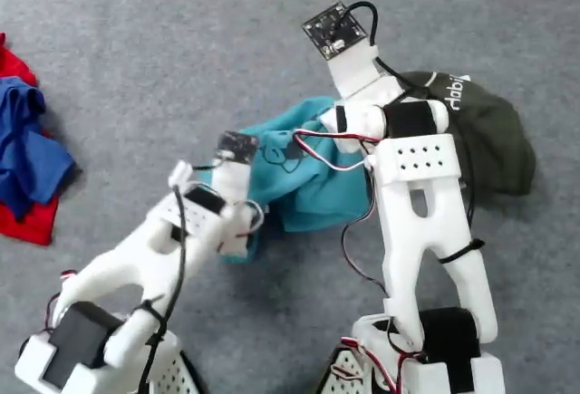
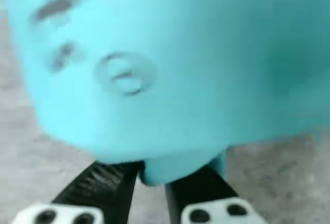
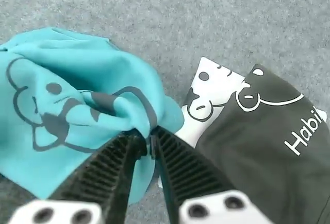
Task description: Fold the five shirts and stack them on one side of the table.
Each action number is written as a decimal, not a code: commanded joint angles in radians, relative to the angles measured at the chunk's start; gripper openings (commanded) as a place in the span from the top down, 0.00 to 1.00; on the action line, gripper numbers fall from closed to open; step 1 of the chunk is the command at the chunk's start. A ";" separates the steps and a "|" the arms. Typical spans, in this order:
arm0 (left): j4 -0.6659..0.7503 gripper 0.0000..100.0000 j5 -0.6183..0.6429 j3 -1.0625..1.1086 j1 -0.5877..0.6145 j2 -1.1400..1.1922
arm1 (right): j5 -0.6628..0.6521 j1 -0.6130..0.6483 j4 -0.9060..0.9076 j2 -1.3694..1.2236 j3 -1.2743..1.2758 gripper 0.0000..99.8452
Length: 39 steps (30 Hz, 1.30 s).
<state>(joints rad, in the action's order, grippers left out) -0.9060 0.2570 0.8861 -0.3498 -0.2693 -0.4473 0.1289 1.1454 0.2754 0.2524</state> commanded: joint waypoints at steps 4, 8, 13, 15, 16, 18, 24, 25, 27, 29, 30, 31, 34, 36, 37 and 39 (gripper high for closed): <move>-0.270 0.97 -0.224 -0.302 0.280 -0.002 | -0.008 0.006 0.087 0.030 -0.041 0.99; -0.393 0.97 -0.379 -0.484 0.483 -0.002 | -0.009 0.028 0.203 0.030 -0.119 0.99; -0.437 0.97 -0.505 -0.615 0.682 -0.002 | -0.104 0.069 0.178 0.015 -0.130 0.99; -0.437 0.97 -0.542 -0.634 0.739 -0.002 | -0.146 0.095 0.127 -0.008 -0.116 0.98; -0.436 0.97 -0.554 -0.639 0.765 -0.002 | -0.155 0.106 0.087 -0.025 -0.111 0.98; -0.433 0.97 -0.569 -0.639 0.805 -0.002 | -0.157 0.118 -0.021 -0.074 -0.108 0.98; -0.431 0.97 -0.575 -0.630 0.862 0.009 | -0.153 0.120 -0.407 -0.268 -0.116 0.98; -0.431 0.97 -0.575 -0.630 0.865 0.009 | -0.153 0.120 -0.433 -0.292 -0.113 0.98; -0.433 0.97 -0.575 -0.628 0.875 0.002 | -0.153 0.123 -0.379 -0.302 -0.116 0.98; -0.433 0.97 -0.575 -0.636 0.900 0.000 | -0.153 0.160 -0.239 -0.272 -0.114 0.98; -0.433 0.97 -0.580 -0.638 0.915 0.000 | -0.153 0.181 -0.155 -0.252 -0.114 0.98; -0.433 0.97 -0.598 -0.638 0.934 0.000 | -0.141 0.204 -0.083 -0.231 -0.114 0.98; -0.450 0.97 -0.686 -0.616 0.989 0.000 | -0.040 0.255 0.032 -0.191 -0.105 0.98; -0.459 0.97 -0.746 -0.582 1.030 0.000 | 0.037 0.267 0.052 -0.191 -0.093 0.96; -0.462 0.97 -0.773 -0.561 1.050 0.000 | 0.069 0.270 0.060 -0.193 -0.088 0.92; -0.462 0.97 -0.842 -0.501 1.092 -0.002 | 0.129 0.273 0.060 -0.193 -0.071 0.85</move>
<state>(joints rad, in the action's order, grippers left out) -1.3617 -0.4994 0.3445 0.6874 -0.2539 -0.3982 0.3851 1.1899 0.0391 0.1788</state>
